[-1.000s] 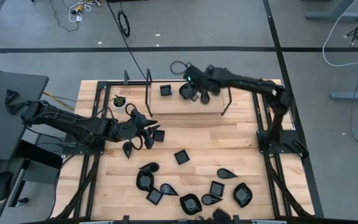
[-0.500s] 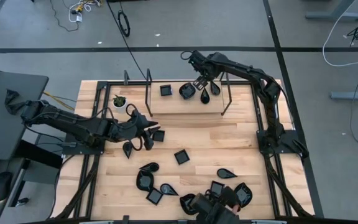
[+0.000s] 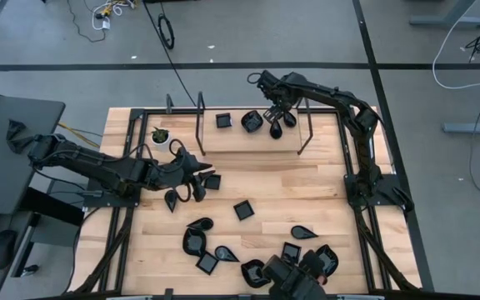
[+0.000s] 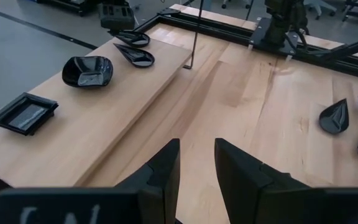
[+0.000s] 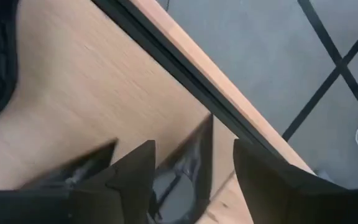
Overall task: Pick & Place Mini shaped plates
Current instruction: Remove the stacked black teardrop shape bowls
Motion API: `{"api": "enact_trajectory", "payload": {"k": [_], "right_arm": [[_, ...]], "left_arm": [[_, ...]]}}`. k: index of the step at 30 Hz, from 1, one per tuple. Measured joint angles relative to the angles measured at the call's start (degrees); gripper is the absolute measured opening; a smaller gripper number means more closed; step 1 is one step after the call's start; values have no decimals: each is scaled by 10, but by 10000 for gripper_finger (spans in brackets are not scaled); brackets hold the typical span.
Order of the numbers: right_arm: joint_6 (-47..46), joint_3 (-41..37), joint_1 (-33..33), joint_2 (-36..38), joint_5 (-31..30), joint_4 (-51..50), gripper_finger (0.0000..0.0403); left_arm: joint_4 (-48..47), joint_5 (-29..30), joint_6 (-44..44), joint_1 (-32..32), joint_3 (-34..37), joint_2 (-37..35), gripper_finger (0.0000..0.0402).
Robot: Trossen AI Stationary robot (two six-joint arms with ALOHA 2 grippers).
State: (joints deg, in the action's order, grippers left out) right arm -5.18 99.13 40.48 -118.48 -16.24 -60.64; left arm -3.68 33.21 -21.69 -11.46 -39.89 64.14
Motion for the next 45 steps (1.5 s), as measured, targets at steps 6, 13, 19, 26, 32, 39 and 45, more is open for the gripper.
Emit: {"api": "enact_trajectory", "payload": {"k": [6,13,19,26,32,39,45], "right_arm": [[-5,-2,2,-2,24,19,228],[1,-2,1,-3,-7,29,238],[1,-2,2,-11,-7,27,238],[-1,-2,12,-12,31,25,237],[-1,-2,17,-12,41,25,223],[1,-2,17,-12,68,24,212],[3,-2,16,-12,107,22,211]], "left_arm": [[0,0,0,0,0,0,105],[0,0,0,0,0,0,105],[0,0,0,0,0,0,105],[0,0,0,0,0,0,105],[0,0,0,0,0,0,105],[0,0,0,0,0,0,105],[0,0,0,0,0,0,105]]}}
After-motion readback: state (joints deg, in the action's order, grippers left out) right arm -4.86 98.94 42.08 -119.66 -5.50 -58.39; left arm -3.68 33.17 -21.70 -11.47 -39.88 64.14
